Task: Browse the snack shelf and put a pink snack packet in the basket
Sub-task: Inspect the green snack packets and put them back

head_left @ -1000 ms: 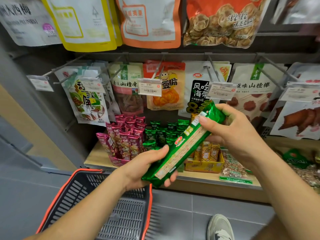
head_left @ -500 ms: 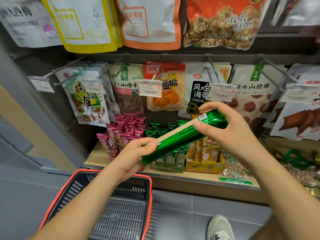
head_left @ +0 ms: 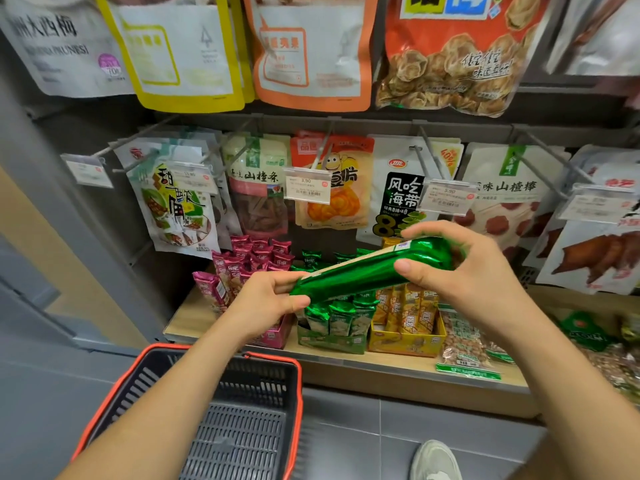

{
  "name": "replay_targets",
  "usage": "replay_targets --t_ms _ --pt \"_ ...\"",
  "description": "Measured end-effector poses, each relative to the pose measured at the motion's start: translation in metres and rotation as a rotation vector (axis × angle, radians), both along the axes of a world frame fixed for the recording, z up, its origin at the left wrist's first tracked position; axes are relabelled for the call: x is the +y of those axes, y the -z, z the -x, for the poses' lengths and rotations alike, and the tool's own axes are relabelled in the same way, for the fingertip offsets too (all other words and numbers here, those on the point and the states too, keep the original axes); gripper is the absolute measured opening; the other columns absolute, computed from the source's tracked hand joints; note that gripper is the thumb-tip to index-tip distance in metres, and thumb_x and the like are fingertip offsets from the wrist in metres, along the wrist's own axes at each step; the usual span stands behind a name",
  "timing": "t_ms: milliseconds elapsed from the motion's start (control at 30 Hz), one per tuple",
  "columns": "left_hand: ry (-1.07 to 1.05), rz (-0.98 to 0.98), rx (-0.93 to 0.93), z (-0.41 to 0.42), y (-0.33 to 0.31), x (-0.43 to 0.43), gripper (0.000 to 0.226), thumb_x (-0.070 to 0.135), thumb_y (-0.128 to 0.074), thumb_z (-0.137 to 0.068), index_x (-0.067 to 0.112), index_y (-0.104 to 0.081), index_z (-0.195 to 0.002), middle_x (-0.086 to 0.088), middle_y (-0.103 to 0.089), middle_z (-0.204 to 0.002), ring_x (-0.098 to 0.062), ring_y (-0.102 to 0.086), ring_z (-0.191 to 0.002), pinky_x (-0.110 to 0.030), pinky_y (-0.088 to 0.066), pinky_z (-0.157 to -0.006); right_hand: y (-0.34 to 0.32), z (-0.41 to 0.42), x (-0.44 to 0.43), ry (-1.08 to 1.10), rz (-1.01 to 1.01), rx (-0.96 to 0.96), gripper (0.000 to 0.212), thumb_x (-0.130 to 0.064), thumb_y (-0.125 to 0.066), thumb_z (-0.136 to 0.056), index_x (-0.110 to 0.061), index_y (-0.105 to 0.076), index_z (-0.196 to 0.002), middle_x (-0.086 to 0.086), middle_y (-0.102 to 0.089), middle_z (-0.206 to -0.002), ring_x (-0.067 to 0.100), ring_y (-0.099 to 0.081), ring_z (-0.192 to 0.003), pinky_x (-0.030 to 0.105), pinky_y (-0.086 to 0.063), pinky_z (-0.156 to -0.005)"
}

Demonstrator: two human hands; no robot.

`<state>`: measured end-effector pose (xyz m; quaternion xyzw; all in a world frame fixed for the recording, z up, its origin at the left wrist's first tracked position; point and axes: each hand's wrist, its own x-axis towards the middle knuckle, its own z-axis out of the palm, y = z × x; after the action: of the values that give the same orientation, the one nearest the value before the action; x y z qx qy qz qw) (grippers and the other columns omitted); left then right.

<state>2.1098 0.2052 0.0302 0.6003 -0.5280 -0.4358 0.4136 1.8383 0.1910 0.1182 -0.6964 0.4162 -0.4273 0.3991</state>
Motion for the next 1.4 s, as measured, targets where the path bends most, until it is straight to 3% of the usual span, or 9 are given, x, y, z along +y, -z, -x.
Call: replay_targets --t_ms 133,233,467,667,833,1033,1167,1300,1400 --pt "-0.049 0.080 -0.201 -0.002 0.007 -0.014 0.049 -0.003 -0.066 -0.085 0.012 -0.059 -0.131 0.000 -0.068 -0.118 0.010 -0.060 -0.078 -0.012 -0.045 -0.089 -0.007 -0.002 0.004 -0.100 0.103 0.249 0.044 -0.021 -0.083 -0.072 -0.039 -0.066 -0.109 -0.022 -0.068 -0.100 -0.003 -0.063 -0.098 0.013 -0.050 -0.085" --pt "-0.087 0.128 -0.367 -0.001 0.014 -0.025 0.049 0.005 -0.070 -0.084 0.020 -0.060 -0.130 0.011 -0.068 -0.110 0.007 -0.061 -0.082 -0.001 -0.041 -0.075 -0.008 -0.014 0.007 -0.054 0.203 0.329 0.042 -0.019 -0.082 -0.073 -0.041 -0.067 -0.106 -0.022 -0.067 -0.099 -0.007 -0.061 -0.096 0.006 -0.047 -0.082" --pt "-0.124 0.065 -0.571 -0.001 0.037 -0.042 0.040 0.035 -0.074 -0.082 0.025 -0.065 -0.120 0.006 -0.070 -0.106 -0.014 -0.064 -0.100 -0.031 -0.051 -0.089 0.004 -0.036 -0.007 0.059 0.152 0.413 0.054 -0.043 -0.077 -0.071 -0.031 -0.066 -0.123 -0.012 -0.072 -0.099 0.002 -0.068 -0.089 0.034 -0.055 -0.090" --pt "0.034 0.150 -0.927 -0.001 0.046 -0.051 0.059 0.030 -0.065 -0.089 0.022 -0.043 -0.143 0.002 -0.041 -0.148 -0.022 -0.033 -0.134 -0.043 -0.037 -0.109 0.016 -0.061 -0.032 0.183 0.128 0.508 0.064 -0.055 -0.072 -0.072 -0.025 -0.063 -0.127 0.002 -0.073 -0.076 0.001 -0.048 -0.038 0.024 -0.051 -0.066" --pt "0.111 0.086 -0.867 -0.001 0.052 -0.055 0.049 0.023 -0.062 -0.091 0.021 -0.047 -0.137 -0.001 -0.054 -0.135 -0.026 -0.051 -0.123 -0.046 -0.048 -0.096 0.021 -0.085 -0.046 0.239 0.246 0.651 0.071 -0.064 -0.063 -0.075 -0.015 -0.065 -0.126 0.009 -0.073 -0.104 0.022 -0.067 -0.094 0.037 -0.054 -0.087" --pt "0.090 0.104 -0.854 -0.005 0.051 -0.053 0.053 0.022 -0.063 -0.090 0.023 -0.048 -0.140 -0.003 -0.057 -0.136 -0.025 -0.052 -0.125 -0.042 -0.047 -0.099 0.044 -0.115 -0.065 0.126 0.348 1.033 0.060 -0.067 -0.054 -0.082 -0.013 -0.064 -0.106 0.007 -0.071 -0.092 0.029 -0.066 -0.090 0.036 -0.053 -0.071" --pt "0.068 0.145 -0.746 -0.004 0.044 -0.052 0.059 0.020 -0.065 -0.088 0.021 -0.043 -0.143 -0.004 -0.054 -0.139 -0.023 -0.047 -0.129 -0.039 -0.042 -0.106 0.067 -0.124 -0.073 -0.004 0.303 1.187 0.036 -0.044 -0.055 -0.095 -0.009 -0.055 -0.105 0.011 -0.067 -0.097 0.032 -0.065 -0.093 0.035 -0.042 -0.064" --pt "0.055 0.229 -0.560 0.002 0.034 -0.052 0.060 0.016 -0.066 -0.084 0.024 -0.045 -0.140 0.000 -0.054 -0.136 -0.018 -0.051 -0.124 -0.033 -0.042 -0.106 0.084 -0.124 -0.075 0.039 0.281 1.150 0.045 -0.029 -0.062 -0.092 -0.011 -0.037 -0.124 0.011 -0.066 -0.098 0.033 -0.066 -0.088 0.036 -0.044 -0.058" --pt "0.125 0.235 -0.577 0.008 0.033 -0.052 0.055 0.015 -0.064 -0.083 0.023 -0.050 -0.136 0.000 -0.055 -0.132 -0.019 -0.053 -0.119 -0.035 -0.044 -0.103 0.093 -0.126 -0.079 0.085 0.228 1.108 0.039 -0.041 -0.065 -0.087 -0.018 -0.050 -0.115 0.006 -0.066 -0.101 0.029 -0.064 -0.093 0.033 -0.043 -0.062"
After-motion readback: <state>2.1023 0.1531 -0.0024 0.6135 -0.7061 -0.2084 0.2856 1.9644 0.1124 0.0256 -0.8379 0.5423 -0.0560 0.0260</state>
